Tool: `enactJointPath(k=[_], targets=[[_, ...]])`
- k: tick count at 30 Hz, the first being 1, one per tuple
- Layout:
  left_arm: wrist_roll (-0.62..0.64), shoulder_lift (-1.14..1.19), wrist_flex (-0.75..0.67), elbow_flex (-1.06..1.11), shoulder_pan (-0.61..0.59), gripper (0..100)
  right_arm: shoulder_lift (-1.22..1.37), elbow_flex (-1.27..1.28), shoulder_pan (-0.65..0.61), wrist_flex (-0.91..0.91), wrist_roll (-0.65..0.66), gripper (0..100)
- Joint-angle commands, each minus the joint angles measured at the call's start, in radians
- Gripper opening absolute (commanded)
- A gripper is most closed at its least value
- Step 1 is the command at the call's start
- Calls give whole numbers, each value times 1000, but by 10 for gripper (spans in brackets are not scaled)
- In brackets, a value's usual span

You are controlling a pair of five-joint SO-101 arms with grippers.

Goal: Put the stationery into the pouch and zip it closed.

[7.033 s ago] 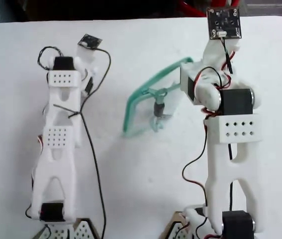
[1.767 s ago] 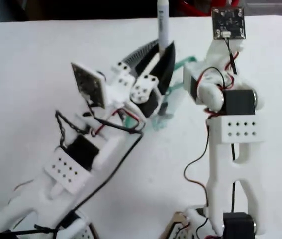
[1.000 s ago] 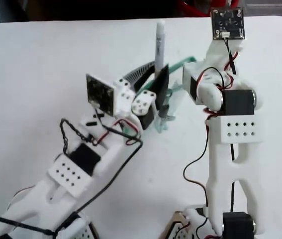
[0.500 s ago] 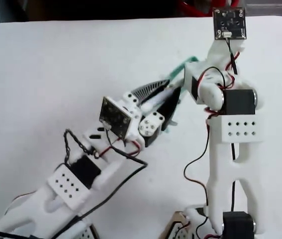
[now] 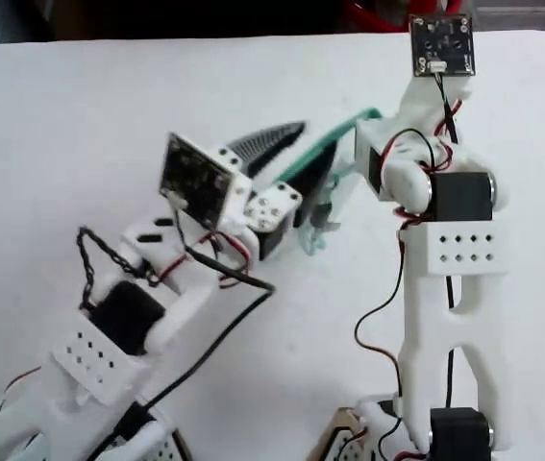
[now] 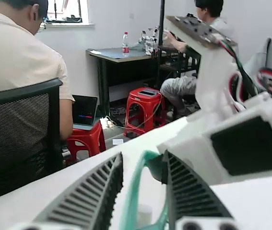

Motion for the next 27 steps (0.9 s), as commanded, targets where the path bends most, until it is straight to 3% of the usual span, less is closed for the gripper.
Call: enactJointPath(k=[1, 6, 10, 16, 22, 27], targets=[[-5, -24, 40, -83, -28, 147, 18, 18, -4, -1, -3, 19], [-2, -24, 149, -158, -79, 147, 18, 18, -2, -1, -3, 19], [-11, -27, 354, -204, -168, 147, 18, 18, -1, -1, -5, 19], [-166, -191, 623, -256, -208, 172, 18, 18, -4, -1, -8, 19], [-186, -331, 618, 5, -170, 173, 18, 14, -4, -1, -8, 19], [-184, -387, 486, 247, -62, 173, 16, 11, -16, -21, -8, 19]])
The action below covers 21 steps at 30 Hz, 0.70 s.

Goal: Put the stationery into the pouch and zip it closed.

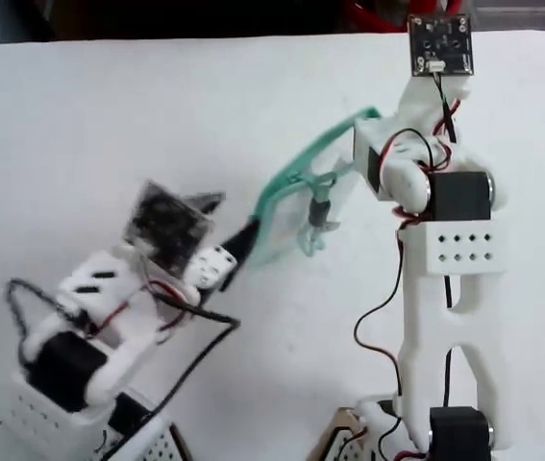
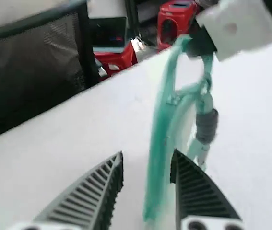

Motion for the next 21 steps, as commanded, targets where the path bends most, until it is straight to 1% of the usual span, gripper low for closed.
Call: enactJointPath(k=[1, 3, 5, 8, 11, 14, 18, 19, 21], targets=[[-6, -82, -124, 175, 71, 173, 16, 11, -19, -4, -8, 19], [-6, -148, -115, 204, 70, 173, 16, 11, -22, 1, -8, 19], [-11, -249, -32, 206, 74, 173, 16, 11, -19, 1, -8, 19], [-14, -461, 103, 184, 73, 173, 16, 11, -18, -1, -8, 19], [-48, -650, 163, 187, 47, 173, 12, 11, -24, -2, -8, 19], [-66, -590, 101, 284, 2, 174, 8, 9, -24, -2, -8, 19], [-63, -410, -92, 393, -15, 191, 15, -9, -24, -1, -8, 19], [-58, -380, -110, 394, -13, 191, 16, -17, -24, 2, -8, 19], [-9, -357, -124, 394, -4, 192, 16, -25, -24, 4, -8, 19]])
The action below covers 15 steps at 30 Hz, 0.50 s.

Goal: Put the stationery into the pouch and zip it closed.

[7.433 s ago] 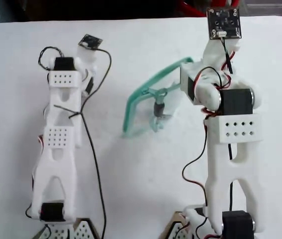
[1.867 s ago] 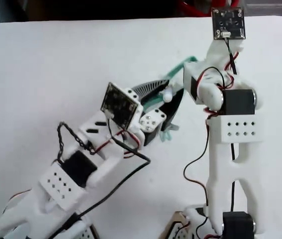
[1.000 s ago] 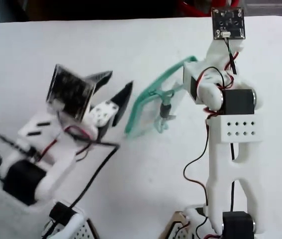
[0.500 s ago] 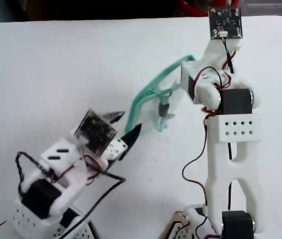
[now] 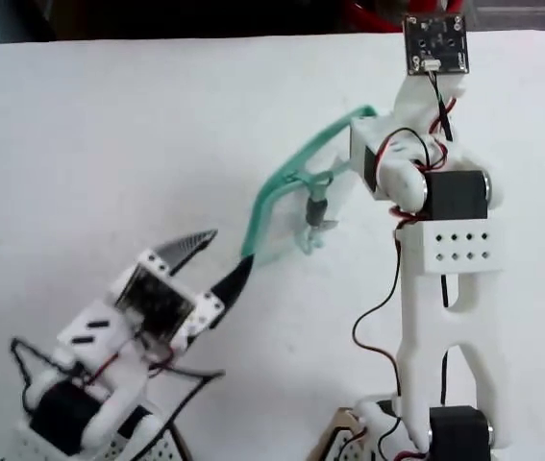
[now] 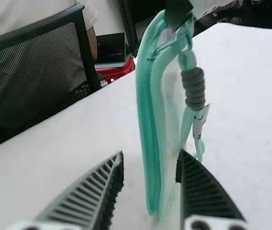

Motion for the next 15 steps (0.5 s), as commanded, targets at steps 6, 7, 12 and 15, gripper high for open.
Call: enactJointPath(k=[6, 7, 12, 15], targets=[[87, 71, -69, 40, 47, 196, 16, -17, -10, 5, -8, 19], [87, 71, -72, 61, 59, 196, 16, -17, -10, 4, -8, 19], [87, 71, -196, 152, 113, 196, 16, -17, -10, 4, -8, 19], [87, 74, -262, 173, 122, 196, 16, -14, -10, 5, -8, 19]])
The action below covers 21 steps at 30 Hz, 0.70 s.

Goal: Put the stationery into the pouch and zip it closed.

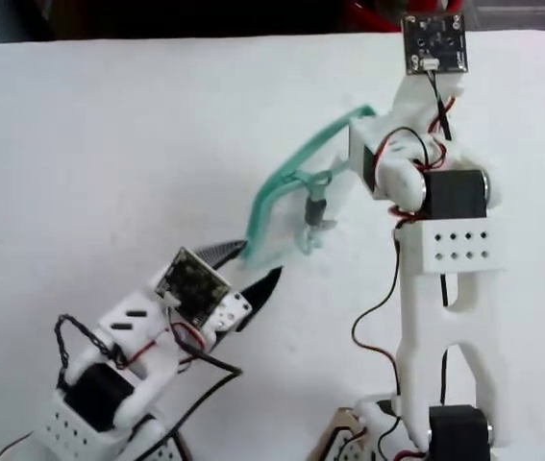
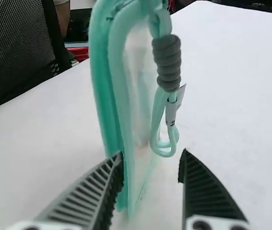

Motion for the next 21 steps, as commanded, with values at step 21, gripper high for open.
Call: enactJointPath(k=[21], targets=[[18, 558, -534, -175, -35, 179, 10, -3, -91, 44, 0, 19]])
